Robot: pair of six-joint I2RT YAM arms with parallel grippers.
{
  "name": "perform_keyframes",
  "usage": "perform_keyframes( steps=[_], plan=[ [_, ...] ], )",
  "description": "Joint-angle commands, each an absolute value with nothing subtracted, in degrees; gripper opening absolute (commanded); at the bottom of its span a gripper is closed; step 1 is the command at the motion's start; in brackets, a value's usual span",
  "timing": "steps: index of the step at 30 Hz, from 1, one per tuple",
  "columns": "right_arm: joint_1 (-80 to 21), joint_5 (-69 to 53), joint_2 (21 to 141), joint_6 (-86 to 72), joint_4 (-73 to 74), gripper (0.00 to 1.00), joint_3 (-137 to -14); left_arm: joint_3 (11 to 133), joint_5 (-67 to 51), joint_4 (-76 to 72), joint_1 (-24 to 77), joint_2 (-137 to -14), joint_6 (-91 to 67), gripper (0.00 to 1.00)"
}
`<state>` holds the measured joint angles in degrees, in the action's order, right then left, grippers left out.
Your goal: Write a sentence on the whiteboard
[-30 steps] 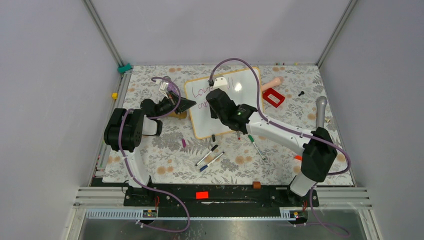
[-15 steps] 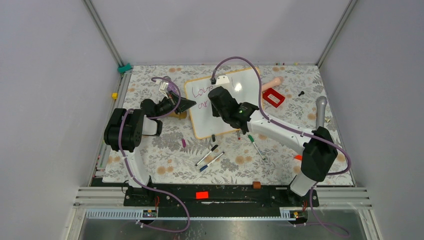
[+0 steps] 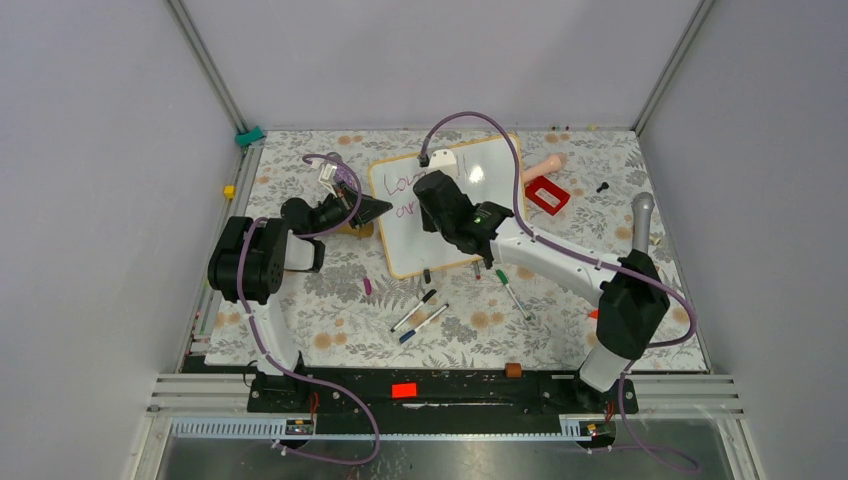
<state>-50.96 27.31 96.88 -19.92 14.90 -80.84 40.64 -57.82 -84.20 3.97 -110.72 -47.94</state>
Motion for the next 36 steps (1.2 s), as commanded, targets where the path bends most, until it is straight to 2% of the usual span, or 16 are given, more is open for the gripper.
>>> perform_keyframes(
  steps=[1,22,36],
  plan=[
    [-50.27,27.07,98.15,-19.57,15.08,0.0,-84.25,38.5,-59.5,-84.64,4.57,-111.79,-37.29,0.0],
    [-50.27,21.1,98.98,-19.25,18.27,0.0,-84.11,38.47,-59.43,-84.64,4.47,-111.68,-37.2,0.0],
    [-50.19,27.45,98.15,-18.58,20.16,0.0,-84.27,38.47,-59.42,-84.64,4.47,-111.56,-37.03,0.0]
  ],
)
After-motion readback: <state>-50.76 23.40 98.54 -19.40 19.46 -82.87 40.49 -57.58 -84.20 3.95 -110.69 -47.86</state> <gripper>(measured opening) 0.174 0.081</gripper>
